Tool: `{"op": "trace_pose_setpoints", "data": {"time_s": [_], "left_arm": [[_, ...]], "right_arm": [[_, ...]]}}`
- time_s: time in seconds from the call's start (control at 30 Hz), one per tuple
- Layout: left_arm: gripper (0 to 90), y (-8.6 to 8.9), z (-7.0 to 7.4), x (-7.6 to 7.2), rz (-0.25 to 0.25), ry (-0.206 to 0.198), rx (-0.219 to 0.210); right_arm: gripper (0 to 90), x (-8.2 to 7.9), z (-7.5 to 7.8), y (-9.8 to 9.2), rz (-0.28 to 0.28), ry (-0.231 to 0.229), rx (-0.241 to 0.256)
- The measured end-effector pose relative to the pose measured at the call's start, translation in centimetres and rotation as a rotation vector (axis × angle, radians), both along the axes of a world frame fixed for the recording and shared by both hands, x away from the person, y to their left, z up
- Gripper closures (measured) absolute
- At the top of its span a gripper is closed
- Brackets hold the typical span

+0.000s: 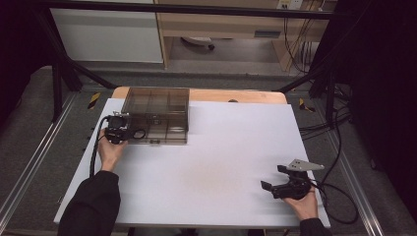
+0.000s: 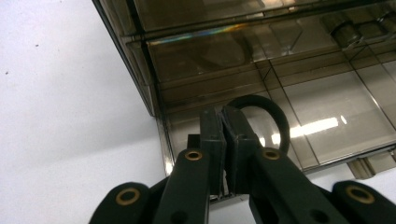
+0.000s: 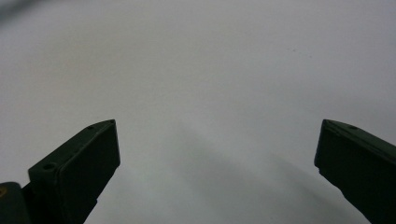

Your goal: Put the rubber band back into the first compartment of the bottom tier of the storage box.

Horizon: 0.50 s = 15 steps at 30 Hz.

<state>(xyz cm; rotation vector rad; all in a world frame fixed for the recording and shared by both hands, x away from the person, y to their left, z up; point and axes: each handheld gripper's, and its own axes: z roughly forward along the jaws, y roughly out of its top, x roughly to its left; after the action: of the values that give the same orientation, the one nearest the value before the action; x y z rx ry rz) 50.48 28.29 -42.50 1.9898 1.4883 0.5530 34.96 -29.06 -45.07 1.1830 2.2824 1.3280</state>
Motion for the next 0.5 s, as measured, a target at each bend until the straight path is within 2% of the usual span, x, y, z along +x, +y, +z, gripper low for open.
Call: {"op": "trace_pose_setpoints", "data": {"time_s": [0.2, 0.5], "left_arm": [[84.9, -0.03, -0.17, 0.06, 0.001, 0.009, 0.01], [74.7, 0.01, 0.66, -0.49, -0.023, -0.016, -0.011]], "right_arm": [[0.8, 0.02, 0.0, -0.01, 0.002, -0.001, -0.001], [0.8, 0.01, 0.0, 0.0, 0.001, -0.001, -0.001]]}}
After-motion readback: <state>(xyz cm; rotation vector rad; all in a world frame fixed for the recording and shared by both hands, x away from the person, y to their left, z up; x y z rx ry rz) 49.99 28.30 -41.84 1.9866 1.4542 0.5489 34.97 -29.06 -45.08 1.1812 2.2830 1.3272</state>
